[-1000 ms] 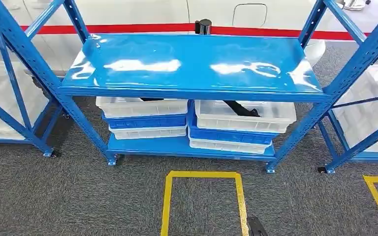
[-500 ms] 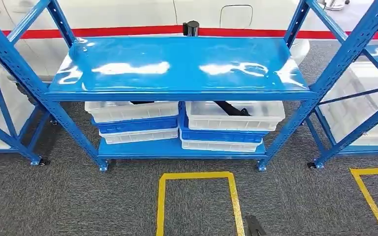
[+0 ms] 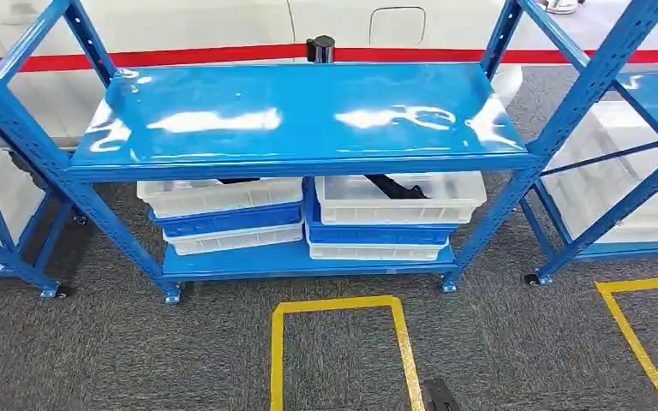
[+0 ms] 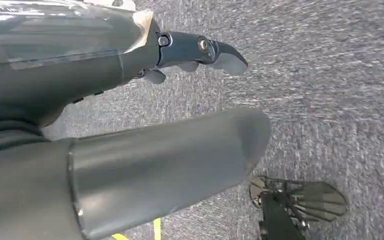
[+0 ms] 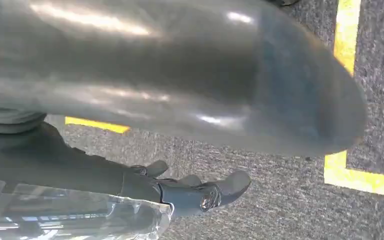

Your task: Take the parts from the cabinet and place them on the table.

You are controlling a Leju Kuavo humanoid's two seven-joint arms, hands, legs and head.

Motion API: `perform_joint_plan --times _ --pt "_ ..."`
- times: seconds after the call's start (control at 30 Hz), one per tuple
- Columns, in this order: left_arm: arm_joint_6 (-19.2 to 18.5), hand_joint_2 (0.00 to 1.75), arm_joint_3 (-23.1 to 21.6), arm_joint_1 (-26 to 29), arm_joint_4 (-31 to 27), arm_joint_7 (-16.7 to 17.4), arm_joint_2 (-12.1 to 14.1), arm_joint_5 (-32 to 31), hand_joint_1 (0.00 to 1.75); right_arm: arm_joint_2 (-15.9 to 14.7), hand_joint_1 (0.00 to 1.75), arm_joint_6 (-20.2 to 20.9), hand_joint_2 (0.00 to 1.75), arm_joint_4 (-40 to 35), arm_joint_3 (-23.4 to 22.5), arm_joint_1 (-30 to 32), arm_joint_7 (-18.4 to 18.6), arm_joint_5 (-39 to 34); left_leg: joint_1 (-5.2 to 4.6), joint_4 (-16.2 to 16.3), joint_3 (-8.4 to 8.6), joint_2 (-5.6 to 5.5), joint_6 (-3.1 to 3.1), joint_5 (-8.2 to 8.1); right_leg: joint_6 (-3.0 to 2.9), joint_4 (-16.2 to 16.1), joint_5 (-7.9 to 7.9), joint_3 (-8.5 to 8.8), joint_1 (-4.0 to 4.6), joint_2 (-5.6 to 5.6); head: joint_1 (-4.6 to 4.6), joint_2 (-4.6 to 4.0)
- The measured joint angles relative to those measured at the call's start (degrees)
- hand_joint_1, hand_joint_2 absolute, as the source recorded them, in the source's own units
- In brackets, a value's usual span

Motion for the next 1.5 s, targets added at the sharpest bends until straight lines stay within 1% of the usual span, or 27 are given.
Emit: perform_joint_plan --times 0.03,0.07,0.1,0.13,0.17,0.2,0.23,0.27,0.3,0.33,0.37,0.4,0.43,0.47,0.5,0.63,0.67,0.77,0.83,0.87,0.93,0.97,1.5 --pt "0.0 0.00 0.0 -0.1 0.0 0.0 0.1 -0.1 0.00 0.2 0.00 0.0 0.00 0.0 0.0 -0.1 0.0 0.0 -0.44 0.1 -0.03 0.21 -0.56 -0.40 -0.80 -0.1 0.30 0.47 0.46 0.41 -0.04 -0.02" --pt "0.0 0.00 0.0 -0.2 0.0 0.2 0.1 -0.1 0.00 0.2 0.00 -0.2 0.00 0.0 0.0 -0.1 0.0 0.2 -0.43 0.1 0.13 0.39 -0.78 -0.34 -1.81 0.1 0.43 0.33 0.47 0.89 -0.22 -0.02" --pt "0.0 0.00 0.0 -0.4 0.0 0.2 0.1 -0.1 0.00 0.2 0.00 -0.3 0.00 0.0 0.0 0.0 0.0 0.4 -0.38 -0.1 0.36 0.61 -0.87 -0.27 -2.26 0.0 0.52 0.27 0.55 0.99 -0.22 -0.02" --pt "0.1 0.00 0.0 -0.4 0.0 0.3 0.2 -0.1 0.00 0.4 0.00 -0.4 0.00 0.0 0.0 0.2 0.1 0.5 -0.33 0.0 0.31 0.53 -0.11 -0.58 -2.27 -0.1 0.62 0.31 0.08 0.99 -0.22 -0.02" --pt "0.1 0.00 0.0 -0.4 0.0 0.3 0.1 -0.2 0.00 0.3 0.00 -0.7 0.00 0.0 0.0 0.2 0.1 0.6 -0.33 0.0 0.29 0.52 1.00 -0.25 -2.30 -0.1 0.61 0.33 0.23 1.12 -0.24 -0.02" --pt "0.1 0.00 0.0 -0.4 0.0 0.4 0.1 -0.2 0.00 0.3 0.00 -0.8 0.00 0.0 0.0 0.1 0.1 0.8 -0.33 -0.2 0.43 0.51 1.29 -0.27 -2.31 -0.1 0.60 0.34 0.36 1.23 -0.22 -0.02" --pt "0.2 0.00 0.0 -0.5 0.0 0.4 0.1 -0.2 0.00 0.3 0.00 -1.1 0.00 0.0 0.0 0.1 0.1 1.1 -0.21 -0.2 0.47 0.54 1.23 -0.25 -2.40 -0.1 0.55 0.33 0.52 1.25 -0.24 0.00" --pt "0.3 0.00 0.0 -0.6 0.0 0.4 0.1 -0.2 0.00 0.4 0.00 -1.3 0.00 0.0 0.0 0.1 0.1 1.4 -0.16 -0.4 0.55 0.54 1.18 -0.22 -2.78 -0.1 0.46 0.35 0.66 1.26 -0.22 -0.02" --pt "0.4 0.00 0.0 -0.6 0.0 0.4 0.1 -0.2 0.00 0.4 0.00 -1.4 0.00 0.0 0.0 0.1 0.2 1.5 -0.15 -0.5 0.59 0.54 1.11 -0.18 -2.85 -0.1 0.42 0.36 0.72 1.25 -0.22 -0.02" --pt "0.5 0.00 0.0 -0.6 0.0 0.5 0.0 -0.3 0.00 0.4 0.00 -1.7 0.00 0.0 0.0 0.1 0.2 1.5 -0.12 -0.6 0.63 0.53 0.90 -0.07 -2.90 -0.1 0.39 0.36 0.79 1.24 -0.22 0.00" --pt "0.6 0.00 0.0 -0.6 0.0 0.5 0.0 -0.4 0.00 0.4 0.00 -1.8 0.00 0.0 0.0 0.0 0.3 1.5 -0.09 -0.7 0.64 0.53 0.53 0.01 -2.96 0.0 0.37 0.34 0.86 1.23 -0.24 0.00" --pt "0.6 0.00 0.0 -0.6 0.0 0.5 0.0 -0.6 0.00 0.4 0.00 -1.9 0.00 0.0 0.0 0.0 0.3 1.5 -0.03 -0.8 0.66 0.53 -0.10 0.07 -2.98 0.0 0.35 0.31 0.90 1.23 -0.22 -0.02" --pt "0.6 1.75 0.0 -0.6 0.0 0.4 0.0 -0.7 0.00 0.4 0.00 -2.0 0.00 0.0 0.0 0.0 0.3 1.5 0.04 -0.9 0.69 0.53 -0.84 0.08 -3.01 0.0 0.33 0.29 0.96 1.22 -0.22 -0.02" --pt "0.6 1.75 0.0 -0.7 0.0 0.4 0.0 -0.7 0.00 0.4 0.00 -2.2 0.00 0.0 0.0 0.0 0.3 1.6 0.10 -0.9 0.70 0.53 -1.34 0.07 -3.02 0.0 0.33 0.27 1.01 1.22 -0.22 -0.02" --pt "0.6 1.75 0.0 -0.7 0.0 0.2 0.0 -0.8 0.00 0.4 0.00 -2.3 0.00 0.0 0.0 0.0 0.3 1.6 0.13 -0.9 0.75 0.53 -1.49 0.13 -3.02 0.0 0.33 0.27 1.03 1.22 -0.22 -0.02" --pt "0.6 1.75 0.0 -0.7 0.0 -0.2 0.0 -0.8 0.00 0.5 0.00 -2.8 0.00 0.0 0.0 0.1 0.0 1.8 0.00 -0.9 0.76 0.53 -1.67 0.04 -3.03 0.0 0.34 0.30 1.01 1.22 -0.22 -0.02" --pt "0.6 1.75 0.0 -0.7 0.0 -0.3 0.0 -0.8 0.00 0.5 0.00 -2.8 1.75 0.0 0.0 0.1 0.0 1.9 -0.07 -0.9 0.76 0.53 -1.67 0.04 -3.02 0.0 0.34 0.31 0.96 1.22 -0.22 -0.02" --pt "0.6 1.75 -0.1 -0.5 0.0 -0.4 0.1 -0.5 0.00 0.5 0.00 -2.7 1.75 0.0 0.0 0.2 -0.4 1.6 -0.26 -0.9 0.75 0.53 -1.66 0.02 -3.01 0.0 0.34 0.33 0.78 1.21 -0.22 -0.02" --pt "0.6 1.75 -1.6 0.3 -0.6 -0.6 0.5 1.6 0.00 0.5 0.00 -2.1 1.75 -0.5 0.0 0.8 -1.1 1.0 -0.32 -0.9 0.76 0.53 -1.66 0.00 -3.01 0.0 0.34 0.35 0.70 1.21 -0.20 0.00" --pt "0.5 0.00 -2.6 0.7 -1.0 -0.6 0.7 3.1 0.00 0.5 0.00 -1.6 1.75 -0.8 0.0 1.2 -1.4 0.6 -0.37 -0.9 0.75 0.53 -1.64 -0.02 -3.00 0.0 0.34 0.33 0.65 1.21 -0.22 -0.02" --pt "0.1 0.00 -4.4 1.7 -1.6 -0.8 1.1 6.2 0.00 0.5 0.00 -0.8 1.75 -1.4 0.1 1.9 -2.3 -0.2 -0.42 -0.9 0.74 0.53 -1.61 -0.06 -3.00 0.0 0.34 0.33 0.62 1.20 -0.22 0.00" --pt "0.0 0.00 -5.4 2.1 -2.0 -0.9 1.3 7.8 0.00 0.4 0.00 -0.5 0.00 -1.7 0.1 2.2 -2.6 -0.7 -0.42 -0.9 0.74 0.53 -1.61 -0.07 -3.00 0.0 0.33 0.32 0.61 1.21 -0.22 0.00" --pt "-2.3 0.00 -22.9 9.6 -8.1 -2.1 4.6 32.9 0.00 -0.7 0.00 6.2 0.00 -8.6 1.2 8.1 -9.4 -7.8 -0.44 -0.9 0.69 0.53 -1.58 -0.20 -3.01 0.0 0.31 0.30 0.59 1.21 -0.22 -0.02"
